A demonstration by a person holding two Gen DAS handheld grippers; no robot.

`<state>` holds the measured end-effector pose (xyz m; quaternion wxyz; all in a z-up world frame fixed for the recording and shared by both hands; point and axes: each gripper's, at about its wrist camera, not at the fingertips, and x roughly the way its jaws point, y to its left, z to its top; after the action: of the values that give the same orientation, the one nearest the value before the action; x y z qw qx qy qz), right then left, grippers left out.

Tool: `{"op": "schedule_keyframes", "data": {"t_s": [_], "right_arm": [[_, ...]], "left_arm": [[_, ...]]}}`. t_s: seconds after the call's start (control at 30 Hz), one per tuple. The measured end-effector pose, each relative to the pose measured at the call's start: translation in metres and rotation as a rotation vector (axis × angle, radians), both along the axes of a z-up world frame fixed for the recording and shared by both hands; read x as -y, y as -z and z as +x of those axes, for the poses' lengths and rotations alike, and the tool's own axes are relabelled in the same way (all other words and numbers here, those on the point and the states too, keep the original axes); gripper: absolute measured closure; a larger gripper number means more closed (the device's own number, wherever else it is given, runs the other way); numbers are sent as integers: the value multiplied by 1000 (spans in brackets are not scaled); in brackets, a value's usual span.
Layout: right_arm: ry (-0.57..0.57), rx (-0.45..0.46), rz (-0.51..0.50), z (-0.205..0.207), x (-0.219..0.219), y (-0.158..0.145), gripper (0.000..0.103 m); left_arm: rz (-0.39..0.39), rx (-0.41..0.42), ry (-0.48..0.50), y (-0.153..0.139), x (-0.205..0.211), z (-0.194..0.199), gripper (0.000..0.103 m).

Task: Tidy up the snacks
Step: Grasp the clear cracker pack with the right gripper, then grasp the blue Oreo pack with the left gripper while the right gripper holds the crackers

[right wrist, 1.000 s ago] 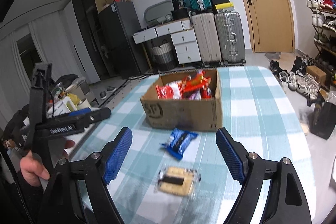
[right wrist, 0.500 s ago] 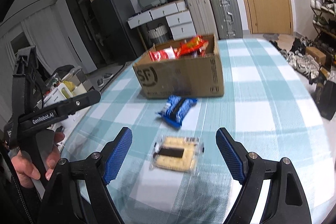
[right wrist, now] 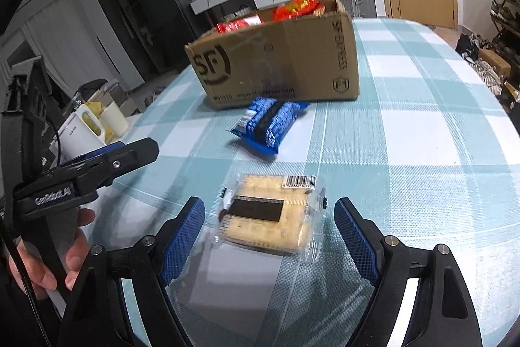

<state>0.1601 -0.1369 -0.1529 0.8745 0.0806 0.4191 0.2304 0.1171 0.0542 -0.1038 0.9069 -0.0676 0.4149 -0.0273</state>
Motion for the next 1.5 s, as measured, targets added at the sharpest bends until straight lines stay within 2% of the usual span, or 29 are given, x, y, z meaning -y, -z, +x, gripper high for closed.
{"op": "schedule_keyframes", "data": {"t_s": [0.1,0.3,0.43,0.57,1.13,1.5], "right_arm": [[-4,-29,-26,6,-7,8,19],[-30,-3,-127,9,-26,8,21],[-52,26,-218,9,-41,10,30],[-83,42,-245,9,-49,8,43],[-39,26,-77,3,-16,1,45],[23,44,6,-2,26,-11,45]], "left_arm": [[-4,-9,2,6,-2,3,1],[-21,-32,-1,19,-7,11,1],[-27,-39,-6,23,-12,13,1],[-38,-42,-18,25,-18,13,1],[-40,-58,-28,28,-23,11,1],[5,-70,32,26,7,28,1]]}}
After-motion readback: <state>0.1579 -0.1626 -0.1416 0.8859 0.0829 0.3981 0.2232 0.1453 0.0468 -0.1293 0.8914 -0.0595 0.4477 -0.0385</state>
